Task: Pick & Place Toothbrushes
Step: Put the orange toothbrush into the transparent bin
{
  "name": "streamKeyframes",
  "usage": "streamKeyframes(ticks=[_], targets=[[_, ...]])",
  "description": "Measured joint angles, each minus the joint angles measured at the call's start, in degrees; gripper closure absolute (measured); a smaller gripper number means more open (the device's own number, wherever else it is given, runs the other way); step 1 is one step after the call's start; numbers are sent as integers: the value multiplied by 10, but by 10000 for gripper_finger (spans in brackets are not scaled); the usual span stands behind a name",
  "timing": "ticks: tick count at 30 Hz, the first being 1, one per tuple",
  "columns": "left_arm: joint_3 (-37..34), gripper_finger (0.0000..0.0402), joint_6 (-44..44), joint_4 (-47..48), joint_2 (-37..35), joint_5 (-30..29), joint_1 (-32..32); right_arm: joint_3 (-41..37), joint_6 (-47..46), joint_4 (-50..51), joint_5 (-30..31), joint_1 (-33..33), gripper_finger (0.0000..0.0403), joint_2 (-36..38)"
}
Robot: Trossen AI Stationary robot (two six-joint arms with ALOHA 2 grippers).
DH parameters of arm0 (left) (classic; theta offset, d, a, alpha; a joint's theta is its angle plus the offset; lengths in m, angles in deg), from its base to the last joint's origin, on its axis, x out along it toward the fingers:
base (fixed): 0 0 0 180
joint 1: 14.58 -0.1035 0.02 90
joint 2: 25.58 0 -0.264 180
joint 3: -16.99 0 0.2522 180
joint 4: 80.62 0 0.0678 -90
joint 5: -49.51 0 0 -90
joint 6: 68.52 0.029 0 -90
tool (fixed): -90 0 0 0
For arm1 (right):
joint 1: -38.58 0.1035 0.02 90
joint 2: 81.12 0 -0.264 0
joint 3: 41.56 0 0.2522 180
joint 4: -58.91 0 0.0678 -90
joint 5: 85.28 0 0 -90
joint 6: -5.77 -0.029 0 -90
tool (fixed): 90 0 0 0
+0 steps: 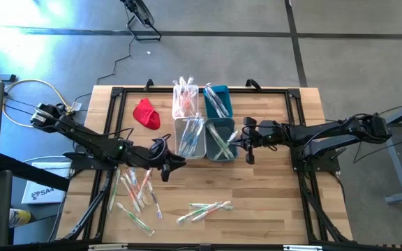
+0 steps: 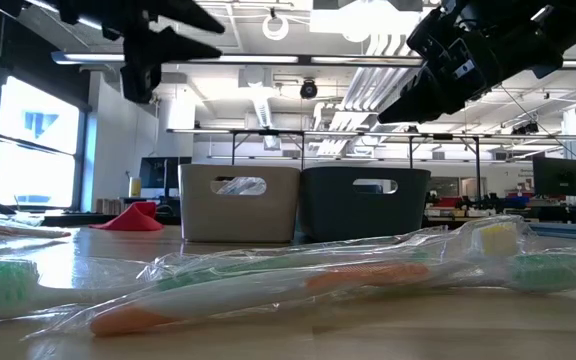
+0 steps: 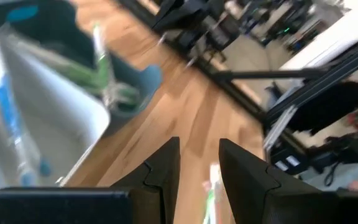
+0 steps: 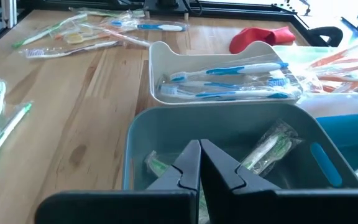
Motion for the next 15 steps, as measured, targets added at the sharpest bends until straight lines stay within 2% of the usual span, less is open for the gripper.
streamKeyframes(ticks=[5, 15], targets=[[0, 293, 47, -46, 0, 0, 0, 0, 0, 0, -1, 0, 401, 0], [0, 293, -62, -117, 0, -15, 0, 0, 0, 0, -2, 0, 401, 0]])
